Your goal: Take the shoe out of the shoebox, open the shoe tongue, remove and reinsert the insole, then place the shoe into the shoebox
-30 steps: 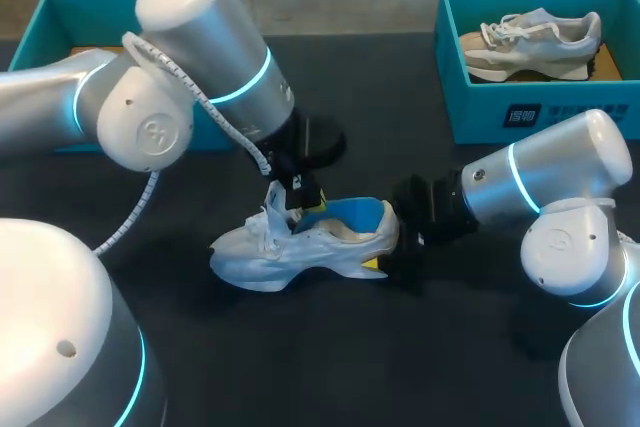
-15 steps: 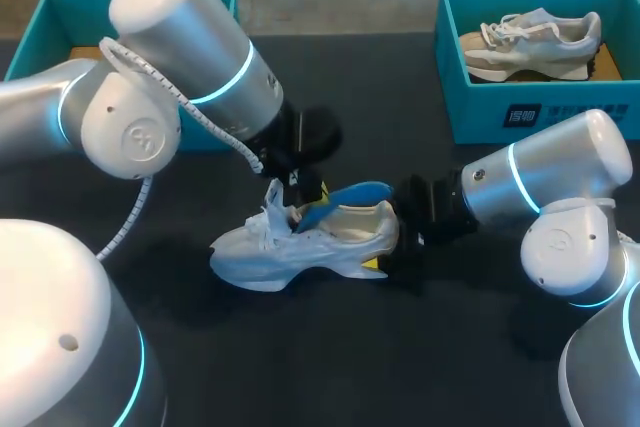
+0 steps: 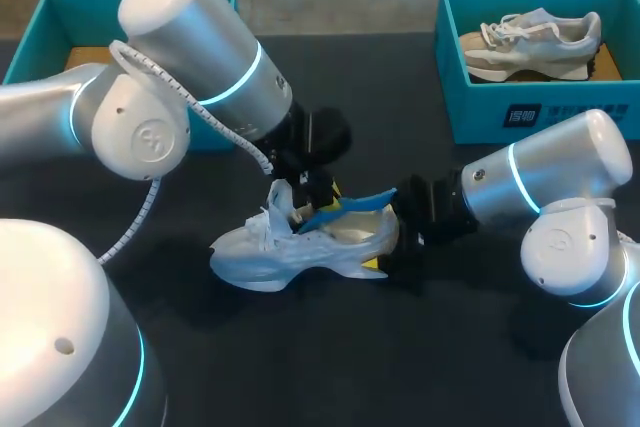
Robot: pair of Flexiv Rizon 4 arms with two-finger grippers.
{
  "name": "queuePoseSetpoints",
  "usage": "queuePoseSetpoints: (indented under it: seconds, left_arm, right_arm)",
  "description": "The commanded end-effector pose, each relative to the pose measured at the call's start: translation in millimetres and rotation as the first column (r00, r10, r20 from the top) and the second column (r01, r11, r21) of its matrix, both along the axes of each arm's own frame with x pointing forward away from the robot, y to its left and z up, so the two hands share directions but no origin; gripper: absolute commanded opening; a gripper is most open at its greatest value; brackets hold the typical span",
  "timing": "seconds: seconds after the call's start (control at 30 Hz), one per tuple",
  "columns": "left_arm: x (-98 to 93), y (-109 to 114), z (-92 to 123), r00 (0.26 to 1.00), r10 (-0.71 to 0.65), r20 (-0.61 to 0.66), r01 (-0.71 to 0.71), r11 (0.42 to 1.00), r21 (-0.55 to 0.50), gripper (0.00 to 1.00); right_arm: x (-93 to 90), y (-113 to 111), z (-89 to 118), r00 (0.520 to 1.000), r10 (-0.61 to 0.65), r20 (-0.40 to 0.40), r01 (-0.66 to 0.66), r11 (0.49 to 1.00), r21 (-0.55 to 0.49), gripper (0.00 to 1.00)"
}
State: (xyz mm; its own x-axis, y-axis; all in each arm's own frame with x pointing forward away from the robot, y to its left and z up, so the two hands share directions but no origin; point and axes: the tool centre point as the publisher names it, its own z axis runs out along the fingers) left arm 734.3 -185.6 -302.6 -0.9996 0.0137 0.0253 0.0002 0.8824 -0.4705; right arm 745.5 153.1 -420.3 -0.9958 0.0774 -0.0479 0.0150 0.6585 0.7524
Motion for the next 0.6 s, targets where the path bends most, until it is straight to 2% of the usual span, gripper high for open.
queuePoseSetpoints:
  seconds: [0.03,0.4,0.6]
  left_arm:
    - [2.4,-0.3,-2.5,1.000,0.001,-0.006,-0.001,1.000,-0.020,0.38]
    - [1.3,7.4,-1.1,1.000,0.022,-0.006,-0.022,0.996,-0.082,0.42]
    - [3.0,9.5,-1.3,1.000,0.027,-0.008,-0.028,0.991,-0.131,0.40]
  right_arm:
    - [0.3,3.3,-6.1,1.000,-0.002,0.001,0.002,1.000,-0.005,0.00]
    - [0.3,3.3,-6.1,1.000,-0.002,0.001,0.002,1.000,-0.005,0.00]
    - [0.3,3.3,-6.1,1.000,-0.002,0.001,0.002,1.000,-0.005,0.00]
